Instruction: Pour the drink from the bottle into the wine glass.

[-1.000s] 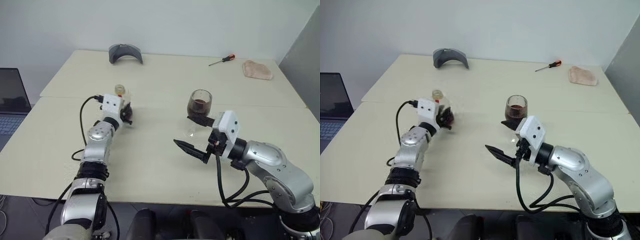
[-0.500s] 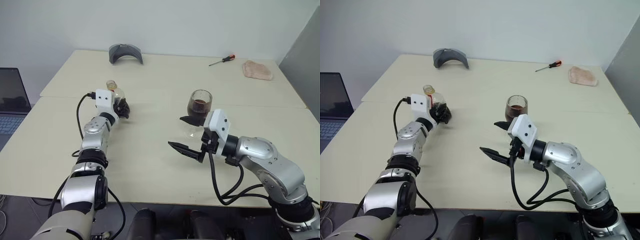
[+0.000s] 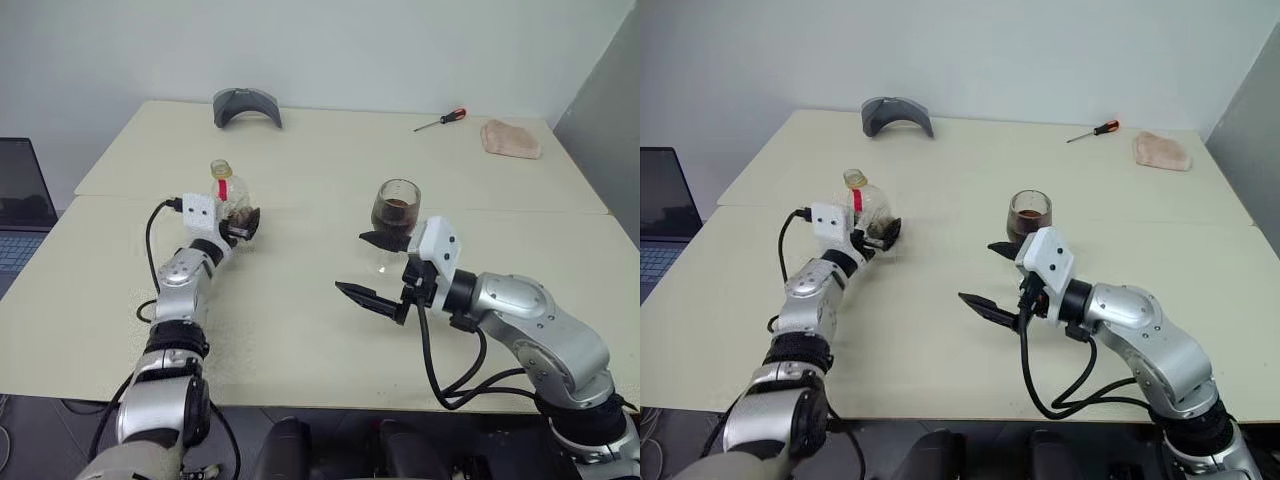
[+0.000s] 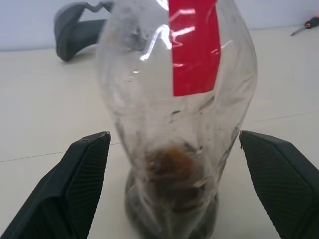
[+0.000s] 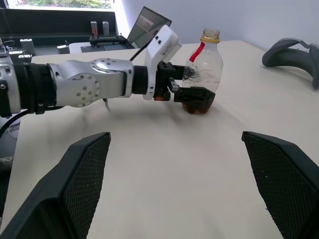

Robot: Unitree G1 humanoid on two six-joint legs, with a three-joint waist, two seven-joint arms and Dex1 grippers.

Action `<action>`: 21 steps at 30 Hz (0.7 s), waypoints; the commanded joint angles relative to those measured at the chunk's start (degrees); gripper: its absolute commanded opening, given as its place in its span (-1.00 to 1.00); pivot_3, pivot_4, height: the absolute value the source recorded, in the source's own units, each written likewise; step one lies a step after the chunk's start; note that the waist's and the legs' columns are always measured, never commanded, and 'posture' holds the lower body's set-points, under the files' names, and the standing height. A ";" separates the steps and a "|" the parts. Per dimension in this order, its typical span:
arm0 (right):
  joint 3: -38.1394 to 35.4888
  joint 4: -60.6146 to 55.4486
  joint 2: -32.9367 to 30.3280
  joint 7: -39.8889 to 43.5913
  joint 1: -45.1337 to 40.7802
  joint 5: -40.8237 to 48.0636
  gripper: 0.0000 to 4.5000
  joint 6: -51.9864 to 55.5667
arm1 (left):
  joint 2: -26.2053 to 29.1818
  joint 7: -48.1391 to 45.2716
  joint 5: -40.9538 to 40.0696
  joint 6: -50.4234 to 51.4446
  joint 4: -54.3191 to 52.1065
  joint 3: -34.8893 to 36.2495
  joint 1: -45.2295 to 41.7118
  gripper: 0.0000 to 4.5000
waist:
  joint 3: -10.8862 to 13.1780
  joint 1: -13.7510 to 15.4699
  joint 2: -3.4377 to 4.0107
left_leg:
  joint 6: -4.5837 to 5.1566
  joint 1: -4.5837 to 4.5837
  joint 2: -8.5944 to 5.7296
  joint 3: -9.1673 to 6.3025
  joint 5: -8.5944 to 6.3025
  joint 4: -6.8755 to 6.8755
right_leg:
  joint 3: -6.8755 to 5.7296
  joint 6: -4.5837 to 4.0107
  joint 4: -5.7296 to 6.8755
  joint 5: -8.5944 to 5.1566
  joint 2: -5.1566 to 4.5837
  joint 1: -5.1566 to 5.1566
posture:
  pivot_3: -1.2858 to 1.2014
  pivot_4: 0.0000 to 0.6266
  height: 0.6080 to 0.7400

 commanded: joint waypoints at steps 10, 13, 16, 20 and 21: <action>-9.52 12.19 5.81 -6.63 18.70 -9.68 1.00 -21.82 | -1.07 9.36 -1.70 19.81 -45.65 2.51 26.12 0.97 | -0.06 0.08 -0.06 | 0.09 0.17 0.00 0.00 -0.08 -0.04 | 0.02 -0.01 0.00 0.00 -0.04 0.19 | 0.03 -0.52 1.00; -12.25 18.01 10.14 -10.52 17.05 -11.58 1.00 -27.45 | -3.32 10.27 -2.09 19.01 -47.99 2.40 27.29 0.97 | -0.07 0.14 -0.06 | 0.09 0.18 -0.06 0.02 -0.08 -0.03 | 0.05 0.00 -0.03 0.00 -0.05 0.21 | 0.03 -0.52 1.00; -13.97 23.36 12.83 -13.61 14.88 -13.42 1.00 -31.80 | -4.66 10.18 -1.93 18.41 -49.10 1.97 28.35 0.97 | -0.07 0.11 -0.06 | 0.09 0.18 -0.05 0.05 -0.08 -0.04 | 0.06 0.00 -0.03 0.00 -0.04 0.20 | 0.03 -0.52 1.00; -15.75 27.77 14.47 -16.07 11.54 -14.08 1.00 -33.53 | -5.43 10.32 -1.82 18.07 -49.38 1.96 28.52 0.97 | -0.06 0.08 -0.05 | 0.09 0.18 -0.03 0.06 -0.08 -0.06 | 0.07 0.00 -0.02 0.00 -0.01 0.18 | 0.03 -0.52 1.00; -16.09 28.43 14.55 -16.59 10.89 -14.23 1.00 -33.59 | -5.51 10.36 -1.84 18.10 -49.42 1.98 28.46 0.97 | -0.06 0.06 -0.04 | 0.09 0.18 -0.03 0.06 -0.08 -0.06 | 0.07 0.00 -0.02 0.00 -0.01 0.18 | 0.03 -0.52 1.00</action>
